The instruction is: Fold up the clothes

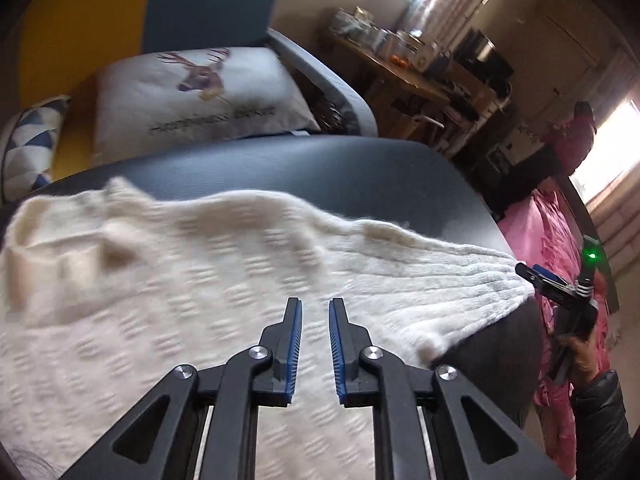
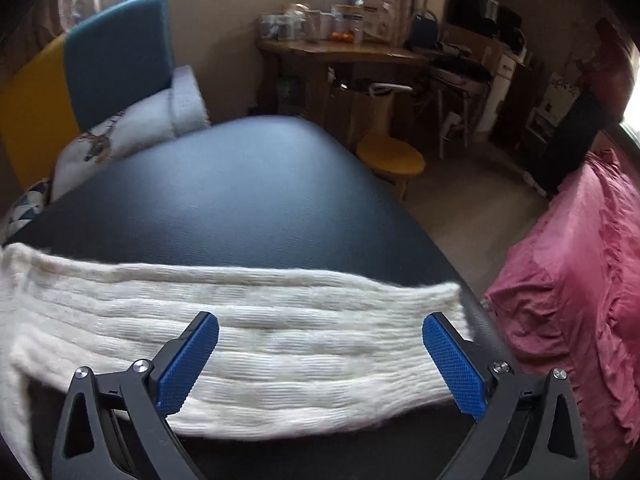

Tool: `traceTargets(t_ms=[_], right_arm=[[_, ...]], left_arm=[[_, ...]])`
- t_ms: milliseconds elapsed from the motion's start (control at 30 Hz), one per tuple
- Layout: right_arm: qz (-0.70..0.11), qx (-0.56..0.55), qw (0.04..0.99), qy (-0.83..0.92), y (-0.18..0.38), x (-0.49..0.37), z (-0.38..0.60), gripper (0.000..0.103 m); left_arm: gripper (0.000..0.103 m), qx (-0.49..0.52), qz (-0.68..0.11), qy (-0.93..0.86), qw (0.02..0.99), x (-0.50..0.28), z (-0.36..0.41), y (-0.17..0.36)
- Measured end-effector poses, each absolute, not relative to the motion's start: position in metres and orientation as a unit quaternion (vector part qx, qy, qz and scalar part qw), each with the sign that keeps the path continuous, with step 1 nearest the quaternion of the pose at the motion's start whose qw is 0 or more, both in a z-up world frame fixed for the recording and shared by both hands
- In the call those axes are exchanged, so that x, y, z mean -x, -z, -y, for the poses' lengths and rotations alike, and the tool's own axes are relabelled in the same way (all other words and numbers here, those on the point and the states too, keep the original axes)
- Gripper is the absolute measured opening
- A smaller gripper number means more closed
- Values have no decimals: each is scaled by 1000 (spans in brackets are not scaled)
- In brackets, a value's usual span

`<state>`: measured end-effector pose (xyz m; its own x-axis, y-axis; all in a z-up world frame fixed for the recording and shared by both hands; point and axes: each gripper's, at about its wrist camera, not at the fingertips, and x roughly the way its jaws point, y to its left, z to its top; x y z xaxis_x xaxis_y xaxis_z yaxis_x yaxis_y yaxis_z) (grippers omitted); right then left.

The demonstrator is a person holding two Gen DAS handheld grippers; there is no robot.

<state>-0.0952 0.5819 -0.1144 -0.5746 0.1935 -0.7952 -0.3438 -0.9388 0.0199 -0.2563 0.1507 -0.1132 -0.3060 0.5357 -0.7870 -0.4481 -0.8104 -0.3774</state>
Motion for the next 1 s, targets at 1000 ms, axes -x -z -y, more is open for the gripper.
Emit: traceTargets(t_ms=[1000], right_arm=[[-30, 466, -183, -865, 140, 229, -288, 103]], left_arm=[[30, 582, 129, -743, 305, 391, -38, 159]])
